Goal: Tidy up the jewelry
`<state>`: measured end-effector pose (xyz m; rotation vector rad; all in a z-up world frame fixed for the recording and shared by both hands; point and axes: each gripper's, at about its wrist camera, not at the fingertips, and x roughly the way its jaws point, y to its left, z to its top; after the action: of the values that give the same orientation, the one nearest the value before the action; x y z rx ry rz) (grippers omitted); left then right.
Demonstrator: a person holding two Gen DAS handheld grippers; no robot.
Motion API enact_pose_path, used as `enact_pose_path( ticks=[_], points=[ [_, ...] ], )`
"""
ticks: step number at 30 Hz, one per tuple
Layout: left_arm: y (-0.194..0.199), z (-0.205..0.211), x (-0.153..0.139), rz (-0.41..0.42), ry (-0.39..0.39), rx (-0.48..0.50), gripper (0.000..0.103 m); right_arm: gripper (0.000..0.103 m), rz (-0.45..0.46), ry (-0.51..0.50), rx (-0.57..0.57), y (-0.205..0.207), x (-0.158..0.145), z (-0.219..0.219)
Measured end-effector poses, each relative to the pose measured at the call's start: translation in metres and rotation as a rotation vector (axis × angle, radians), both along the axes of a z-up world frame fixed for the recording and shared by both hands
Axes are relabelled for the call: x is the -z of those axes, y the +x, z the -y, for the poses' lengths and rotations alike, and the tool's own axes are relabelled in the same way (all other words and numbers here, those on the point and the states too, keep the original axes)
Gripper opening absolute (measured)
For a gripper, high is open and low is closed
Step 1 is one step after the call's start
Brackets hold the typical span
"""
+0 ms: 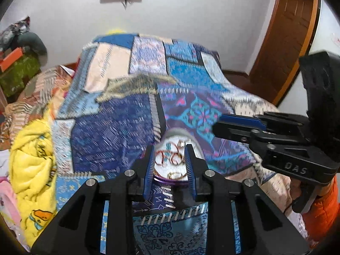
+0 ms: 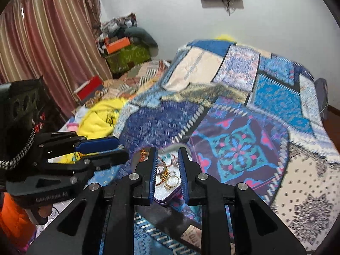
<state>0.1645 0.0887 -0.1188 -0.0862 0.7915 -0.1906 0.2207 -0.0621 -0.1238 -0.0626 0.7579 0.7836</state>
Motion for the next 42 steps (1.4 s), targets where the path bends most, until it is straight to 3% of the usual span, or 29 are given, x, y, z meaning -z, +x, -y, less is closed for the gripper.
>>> enact_pose_path(
  ticks=[7,13,15,17,19,21,23,27,29,42],
  points=[
    [-0.050,0.009,-0.076,0.232,0.086,-0.109,0.027,0.018,0.169,0.102,0.051,-0.042,-0.070,0.025],
    [-0.108,0.023,-0.129,0.427,0.076,-0.169,0.030,0.018,0.344,0.200,0.098,-0.095,-0.125,0.046],
    [-0.123,0.028,-0.139,0.471,0.073,-0.188,0.036,0.023,0.392,0.217,0.113,-0.111,-0.136,0.050],
    [-0.140,0.032,-0.148,0.520,0.078,-0.217,0.039,0.041,0.444,0.235,0.139,-0.129,-0.146,0.055],
    [-0.157,0.036,-0.156,0.563,0.083,-0.243,0.042,0.051,0.483,0.248,0.165,-0.141,-0.152,0.058],
    [-0.169,0.037,-0.162,0.588,0.079,-0.258,0.058,0.060,0.501,0.246,0.183,-0.147,-0.157,0.059],
    [-0.179,0.037,-0.166,0.615,0.073,-0.282,0.070,0.076,0.513,0.247,0.203,-0.151,-0.158,0.060],
    [-0.192,0.037,-0.171,0.646,0.082,-0.310,0.091,0.092,0.526,0.257,0.244,-0.154,-0.157,0.062],
    [-0.196,0.036,-0.171,0.660,0.087,-0.322,0.095,0.101,0.532,0.258,0.265,-0.155,-0.157,0.061],
    [-0.204,0.039,-0.165,0.651,0.087,-0.330,0.097,0.102,0.540,0.248,0.250,-0.169,-0.155,0.062]
  ],
)
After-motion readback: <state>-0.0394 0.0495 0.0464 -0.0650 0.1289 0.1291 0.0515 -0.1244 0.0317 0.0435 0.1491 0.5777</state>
